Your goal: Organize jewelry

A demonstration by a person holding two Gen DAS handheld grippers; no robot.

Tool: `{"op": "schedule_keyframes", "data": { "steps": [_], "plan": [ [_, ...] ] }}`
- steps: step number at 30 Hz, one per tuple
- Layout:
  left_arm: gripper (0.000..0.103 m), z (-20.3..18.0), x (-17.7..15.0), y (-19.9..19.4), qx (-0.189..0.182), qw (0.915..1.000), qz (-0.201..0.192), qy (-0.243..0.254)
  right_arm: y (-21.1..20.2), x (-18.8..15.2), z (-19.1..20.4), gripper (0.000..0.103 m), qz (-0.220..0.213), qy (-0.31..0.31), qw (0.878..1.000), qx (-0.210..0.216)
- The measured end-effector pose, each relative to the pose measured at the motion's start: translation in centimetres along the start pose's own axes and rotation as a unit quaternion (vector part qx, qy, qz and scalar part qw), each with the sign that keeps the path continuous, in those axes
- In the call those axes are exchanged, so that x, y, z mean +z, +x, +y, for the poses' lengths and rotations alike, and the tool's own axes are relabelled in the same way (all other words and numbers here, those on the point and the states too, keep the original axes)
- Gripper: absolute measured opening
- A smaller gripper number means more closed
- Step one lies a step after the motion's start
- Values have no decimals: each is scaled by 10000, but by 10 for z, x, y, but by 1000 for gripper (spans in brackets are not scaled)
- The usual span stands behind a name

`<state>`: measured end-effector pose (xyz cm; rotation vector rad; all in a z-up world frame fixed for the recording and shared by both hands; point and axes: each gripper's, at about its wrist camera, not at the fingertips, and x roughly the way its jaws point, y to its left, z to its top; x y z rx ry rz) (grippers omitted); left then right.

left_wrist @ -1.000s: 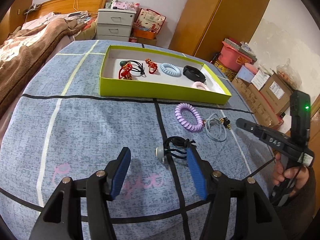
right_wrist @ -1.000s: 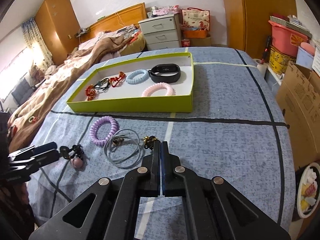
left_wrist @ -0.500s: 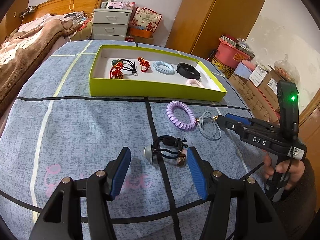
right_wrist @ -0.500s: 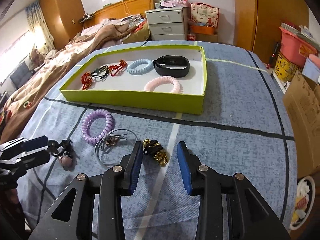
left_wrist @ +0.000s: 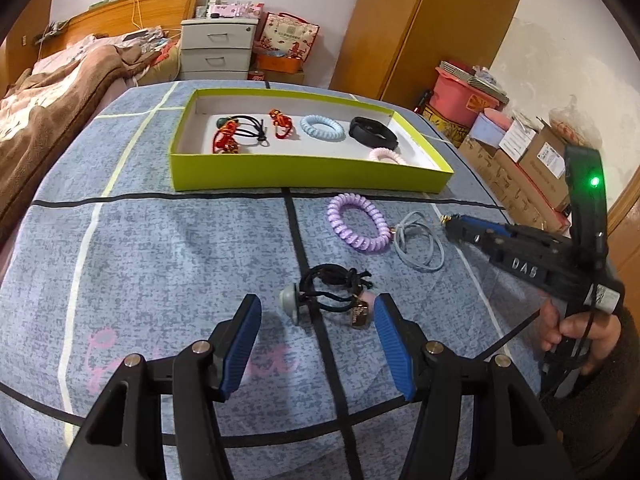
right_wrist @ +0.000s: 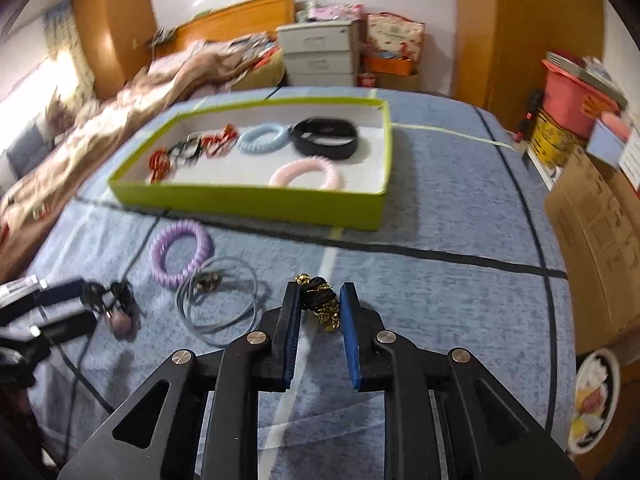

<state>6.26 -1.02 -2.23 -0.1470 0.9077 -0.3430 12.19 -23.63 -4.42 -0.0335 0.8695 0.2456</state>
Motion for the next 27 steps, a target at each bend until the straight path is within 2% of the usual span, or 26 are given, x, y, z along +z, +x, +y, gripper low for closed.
{"op": "schedule_keyframes", "data": {
  "steps": [7,12,18,20,22,24,27],
  "plan": [
    [62,-5,6,12,284,9995,43,112,-18,0,-4,20,-221,225,9995,44],
    [63,-10,9,20,185,9996,105,193,-20,-2,6,21,-241,165,9995,135],
    [62,-19,8,24,353,9989,103,292,-18,-3,15,21,-232,142,9994,234],
    [55,-20,7,24,415,9984,85,374,-18,-4,16,21,-219,147,9994,235],
    [40,-19,8,24,394,9986,89,337,-18,-4,15,21,-224,169,9993,242],
    [36,-18,9,24,405,9986,84,331,-18,-4,16,21,-217,192,9993,235],
    [24,-16,8,24,489,9983,64,323,-18,-5,16,21,-216,188,9993,250]
  ]
}}
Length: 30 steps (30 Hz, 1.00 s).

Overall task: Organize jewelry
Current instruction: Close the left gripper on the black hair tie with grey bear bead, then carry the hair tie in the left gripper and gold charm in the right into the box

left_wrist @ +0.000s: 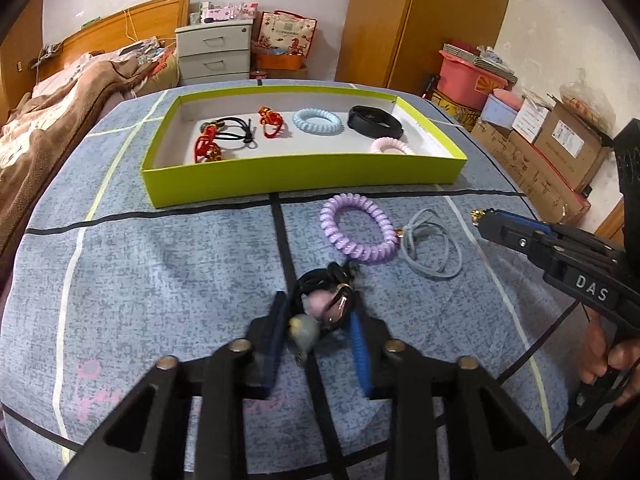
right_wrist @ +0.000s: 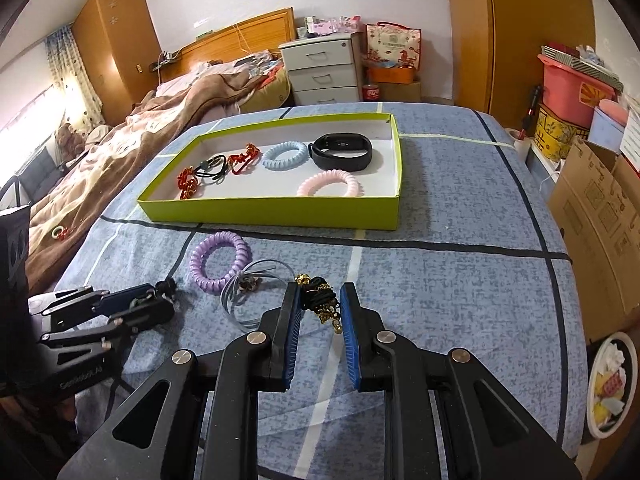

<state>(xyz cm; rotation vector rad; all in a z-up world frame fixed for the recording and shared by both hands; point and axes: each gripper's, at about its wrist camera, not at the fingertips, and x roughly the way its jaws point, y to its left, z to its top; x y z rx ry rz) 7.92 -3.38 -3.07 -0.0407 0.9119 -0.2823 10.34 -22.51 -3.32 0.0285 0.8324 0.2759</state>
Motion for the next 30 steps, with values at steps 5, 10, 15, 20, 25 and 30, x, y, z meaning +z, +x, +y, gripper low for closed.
{"op": "schedule_keyframes", "data": {
  "steps": [5,10,15,20,25,30],
  "plan": [
    [17,7,-1,-2,-46,9999,-13,-114,0,-1,0,21,4,41,10000,-6],
    [17,8,-1,-4,-60,9998,-61,-155,-2,-1,-1,21,-22,73,10000,3],
    [17,11,0,-8,-68,9997,-105,-200,-4,-1,1,21,-36,62,10000,21],
    [17,16,6,-16,2,9996,-199,-198,-10,5,7,21,-131,33,9999,58],
    [17,24,21,-26,57,9992,-349,-176,-13,16,14,21,-235,6,9997,93],
    [17,33,38,-30,33,9989,-439,-163,-12,31,23,21,-298,-69,9994,134]
  ]
}}
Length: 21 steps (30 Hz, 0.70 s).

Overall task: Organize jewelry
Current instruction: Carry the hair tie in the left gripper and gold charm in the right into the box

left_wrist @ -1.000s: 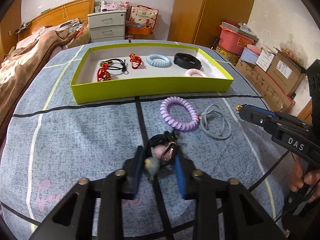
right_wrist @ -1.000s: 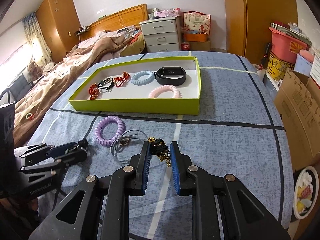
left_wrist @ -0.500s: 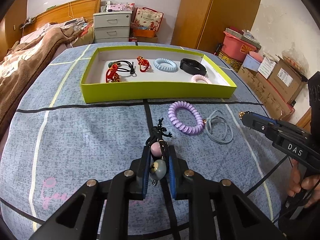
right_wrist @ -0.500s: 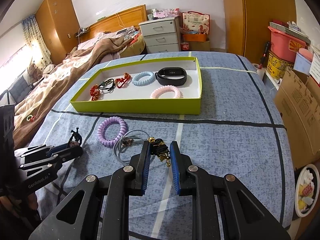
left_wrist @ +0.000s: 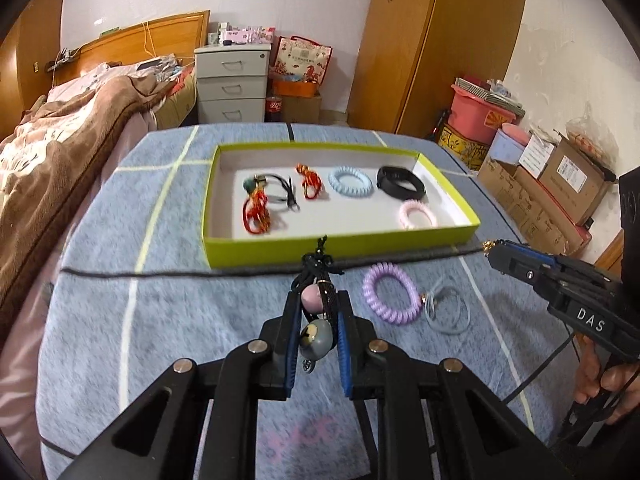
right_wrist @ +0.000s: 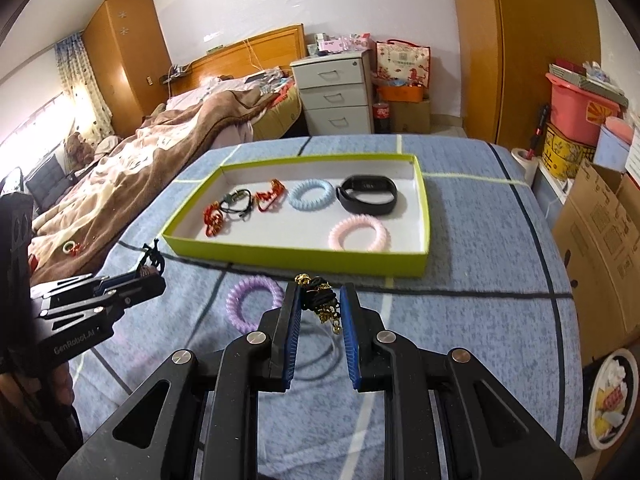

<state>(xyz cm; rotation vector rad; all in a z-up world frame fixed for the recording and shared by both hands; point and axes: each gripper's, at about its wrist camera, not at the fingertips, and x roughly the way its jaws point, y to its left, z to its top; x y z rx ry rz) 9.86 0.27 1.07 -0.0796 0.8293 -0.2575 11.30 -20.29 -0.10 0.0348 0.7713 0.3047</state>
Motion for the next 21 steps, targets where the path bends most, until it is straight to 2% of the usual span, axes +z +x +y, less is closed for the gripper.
{"op": "schedule_keyframes", "data": {
  "steps": [9,21],
  "plan": [
    [17,9,32,10,-53,10000,-53,12,19,30,5,21,-50,-20,10000,29],
    [17,11,67,39,-69,9999,-25,116,59,58,2,21,131,-31,9999,6]
  ]
}}
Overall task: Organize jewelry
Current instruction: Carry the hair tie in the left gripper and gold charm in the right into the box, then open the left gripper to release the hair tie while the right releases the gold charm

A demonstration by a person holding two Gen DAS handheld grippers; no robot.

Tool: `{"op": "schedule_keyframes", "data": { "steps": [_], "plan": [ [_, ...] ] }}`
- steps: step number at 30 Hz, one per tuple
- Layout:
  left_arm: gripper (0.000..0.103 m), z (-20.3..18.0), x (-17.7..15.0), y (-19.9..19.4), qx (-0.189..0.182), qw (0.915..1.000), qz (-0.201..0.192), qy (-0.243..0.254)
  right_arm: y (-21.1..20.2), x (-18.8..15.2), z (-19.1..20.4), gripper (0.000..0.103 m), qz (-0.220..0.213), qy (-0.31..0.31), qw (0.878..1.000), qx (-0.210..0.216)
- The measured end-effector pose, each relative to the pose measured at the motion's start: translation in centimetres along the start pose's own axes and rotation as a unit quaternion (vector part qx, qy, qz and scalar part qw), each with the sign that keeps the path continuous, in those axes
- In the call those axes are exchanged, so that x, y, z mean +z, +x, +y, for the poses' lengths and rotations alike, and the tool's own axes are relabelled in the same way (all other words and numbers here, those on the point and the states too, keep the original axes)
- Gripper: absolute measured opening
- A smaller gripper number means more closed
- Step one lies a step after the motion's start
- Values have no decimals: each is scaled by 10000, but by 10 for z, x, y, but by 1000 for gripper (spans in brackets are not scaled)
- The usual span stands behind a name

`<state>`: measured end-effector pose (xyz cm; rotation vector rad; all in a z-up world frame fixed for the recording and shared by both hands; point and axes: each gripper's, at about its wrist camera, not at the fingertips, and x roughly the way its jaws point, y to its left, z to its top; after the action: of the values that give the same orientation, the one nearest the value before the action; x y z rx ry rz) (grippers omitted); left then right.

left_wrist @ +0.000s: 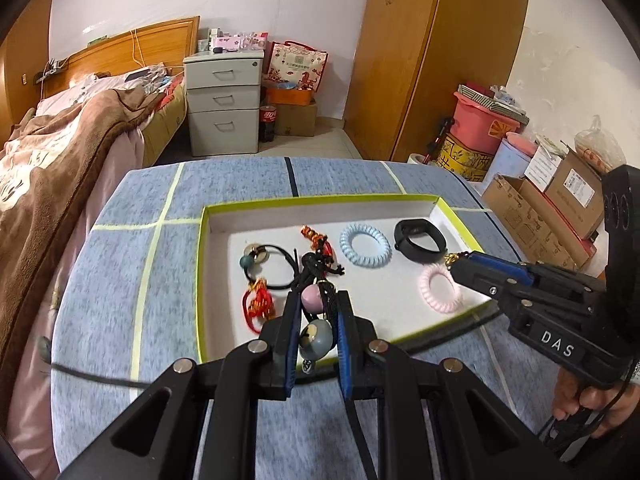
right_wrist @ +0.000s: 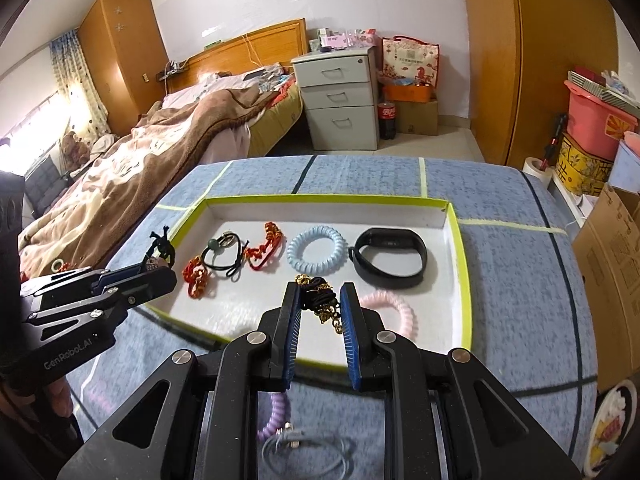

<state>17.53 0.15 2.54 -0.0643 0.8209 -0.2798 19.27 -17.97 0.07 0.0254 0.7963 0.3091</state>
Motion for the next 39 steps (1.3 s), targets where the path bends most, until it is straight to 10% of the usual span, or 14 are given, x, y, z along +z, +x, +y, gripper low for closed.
{"op": "schedule_keyframes", "data": {
  "steps": [39],
  "plan": [
    [31,8,-10,54,26,9980,612,-132,58,1,-5,22,567,-283,9977,-245]
  ]
}}
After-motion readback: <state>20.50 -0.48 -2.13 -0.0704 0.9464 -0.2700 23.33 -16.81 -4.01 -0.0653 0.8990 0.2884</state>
